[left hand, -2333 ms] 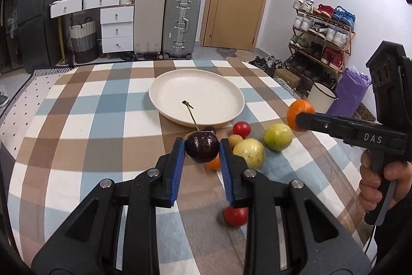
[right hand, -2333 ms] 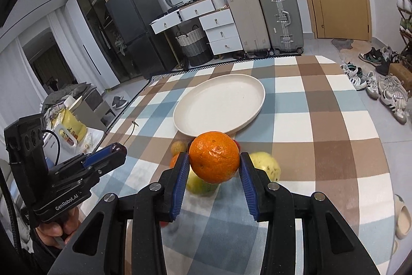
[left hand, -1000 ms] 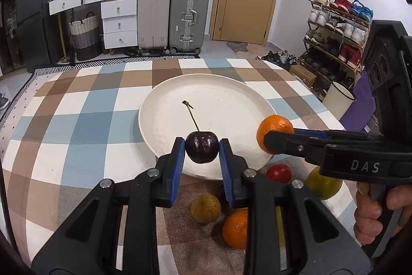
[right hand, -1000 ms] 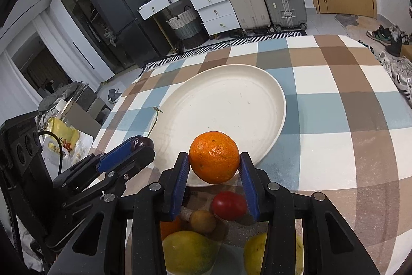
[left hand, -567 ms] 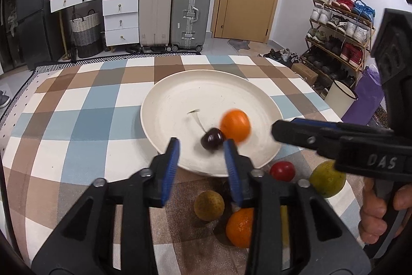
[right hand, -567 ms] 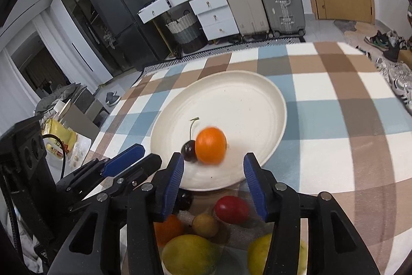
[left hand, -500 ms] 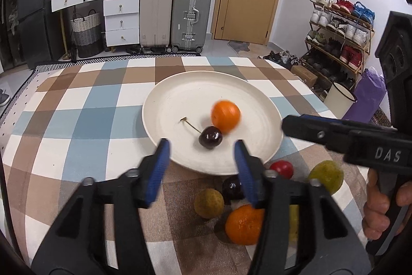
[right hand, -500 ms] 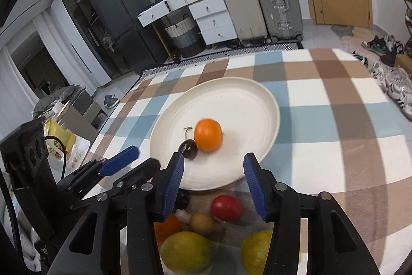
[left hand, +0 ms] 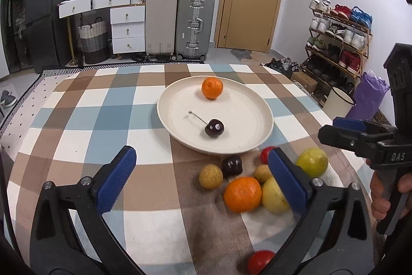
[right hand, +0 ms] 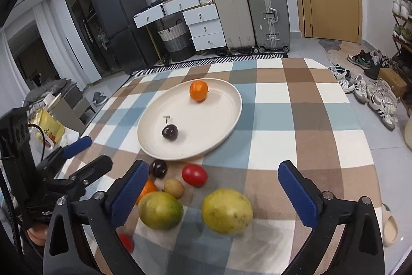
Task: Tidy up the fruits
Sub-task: 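Move the left tool back toward the red tomato on the table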
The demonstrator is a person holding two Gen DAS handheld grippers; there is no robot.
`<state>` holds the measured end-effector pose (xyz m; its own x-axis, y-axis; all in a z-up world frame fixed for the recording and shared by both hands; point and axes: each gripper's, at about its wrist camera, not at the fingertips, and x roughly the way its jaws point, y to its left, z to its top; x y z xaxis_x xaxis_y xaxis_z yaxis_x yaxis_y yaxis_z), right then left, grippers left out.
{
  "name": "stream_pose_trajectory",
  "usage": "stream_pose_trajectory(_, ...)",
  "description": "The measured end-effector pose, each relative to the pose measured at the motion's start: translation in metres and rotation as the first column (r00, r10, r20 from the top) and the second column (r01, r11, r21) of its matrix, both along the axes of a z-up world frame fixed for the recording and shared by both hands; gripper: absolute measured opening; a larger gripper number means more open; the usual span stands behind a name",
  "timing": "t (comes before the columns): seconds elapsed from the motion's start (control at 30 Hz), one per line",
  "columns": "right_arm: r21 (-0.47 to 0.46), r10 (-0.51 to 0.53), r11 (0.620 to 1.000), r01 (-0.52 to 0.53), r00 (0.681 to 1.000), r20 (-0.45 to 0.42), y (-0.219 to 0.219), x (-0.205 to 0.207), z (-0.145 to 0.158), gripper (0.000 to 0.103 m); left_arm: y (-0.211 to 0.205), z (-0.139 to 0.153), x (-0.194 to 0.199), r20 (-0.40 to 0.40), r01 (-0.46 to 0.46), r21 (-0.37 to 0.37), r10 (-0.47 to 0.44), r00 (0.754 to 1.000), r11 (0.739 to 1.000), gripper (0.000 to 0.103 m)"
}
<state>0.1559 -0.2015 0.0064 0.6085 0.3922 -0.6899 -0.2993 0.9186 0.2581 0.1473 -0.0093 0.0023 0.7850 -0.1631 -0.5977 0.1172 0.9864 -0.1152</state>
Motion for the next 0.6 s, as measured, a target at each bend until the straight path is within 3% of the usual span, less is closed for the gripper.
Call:
stream_pose_trajectory(0.17, -0.011, 0.012, 1.000, -0.012, 1.000, 0.000, 0.001, -0.018, 0.001, 0.102, -0.003, 0.002, -0.026, -0.013, 0.001, 0.028, 0.000, 1.000, 1.000, 0.102)
stream_pose_trajectory(0.6, -0.034, 0.017, 0.999, -0.018, 1.000, -0.019, 0.000, -0.050, -0.003, 0.102, 0.000, -0.013, -0.075, -0.086, -0.016, 0.012, 0.017, 0.996, 1.000, 0.102)
